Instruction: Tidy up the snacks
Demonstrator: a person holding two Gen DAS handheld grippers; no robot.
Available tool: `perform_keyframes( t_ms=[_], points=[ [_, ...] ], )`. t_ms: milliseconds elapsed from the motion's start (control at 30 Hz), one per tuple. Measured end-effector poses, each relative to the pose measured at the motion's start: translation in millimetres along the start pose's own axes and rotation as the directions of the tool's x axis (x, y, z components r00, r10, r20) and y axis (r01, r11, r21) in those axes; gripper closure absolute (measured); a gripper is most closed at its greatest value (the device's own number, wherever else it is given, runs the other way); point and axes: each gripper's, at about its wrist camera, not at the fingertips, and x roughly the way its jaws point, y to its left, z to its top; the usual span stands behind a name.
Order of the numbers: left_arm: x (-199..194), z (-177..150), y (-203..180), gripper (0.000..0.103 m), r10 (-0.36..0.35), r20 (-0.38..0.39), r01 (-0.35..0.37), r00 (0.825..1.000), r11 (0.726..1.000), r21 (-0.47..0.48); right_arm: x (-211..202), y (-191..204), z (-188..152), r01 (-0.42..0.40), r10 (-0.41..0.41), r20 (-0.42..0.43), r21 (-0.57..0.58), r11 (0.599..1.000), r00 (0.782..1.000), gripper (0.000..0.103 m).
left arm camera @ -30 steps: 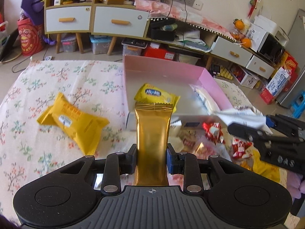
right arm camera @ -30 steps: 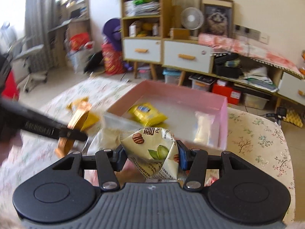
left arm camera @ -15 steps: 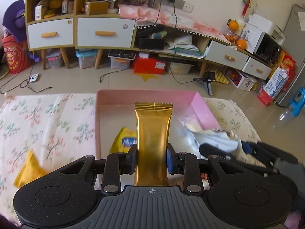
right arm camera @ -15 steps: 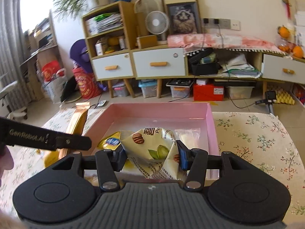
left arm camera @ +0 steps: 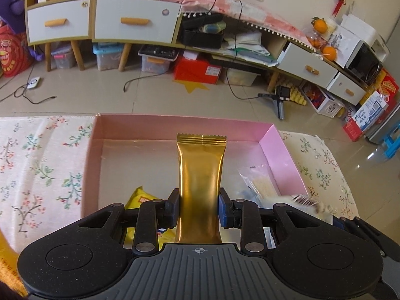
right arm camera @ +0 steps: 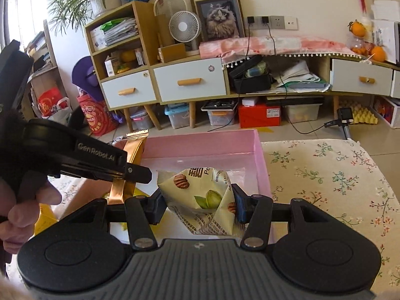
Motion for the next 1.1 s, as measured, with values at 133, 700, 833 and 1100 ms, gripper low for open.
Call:
perform_keyframes(
  t_ms=[133,700,833,1100],
  points=[
    [6.4,1.0,-1.1,0.075,-0.041,0.013,0.041,0.999,0.999,-0.001,-2.0,-1.2,0.9,-0.004,0.003,0.007,0.011,1.000,1.000,0.041],
    [-21.7,-15.2,1.3,0.043,0.043,0.064,-0.044,0.997,0.999,0.013,-13.9,5.3,4.9,-0.001,0.003,0.017,-0.082,0.997,1.000,0.014],
    [-33.5,-22.4,2.5,0.038,0.049,0.062,-0.050,0.997,0.999,0.007,-21.9,6.7,3.3,0.025,-0.023,0.018,-0.111,0.993,1.000,0.010],
    [-59.8,-45.9,-3.1,0.026,0.062,0.070,-0.064,0.996,0.998,0.022,-41.6,4.9,2.5,0.044,-0.043,0.017,-0.116,0.992,0.999,0.004]
  ],
)
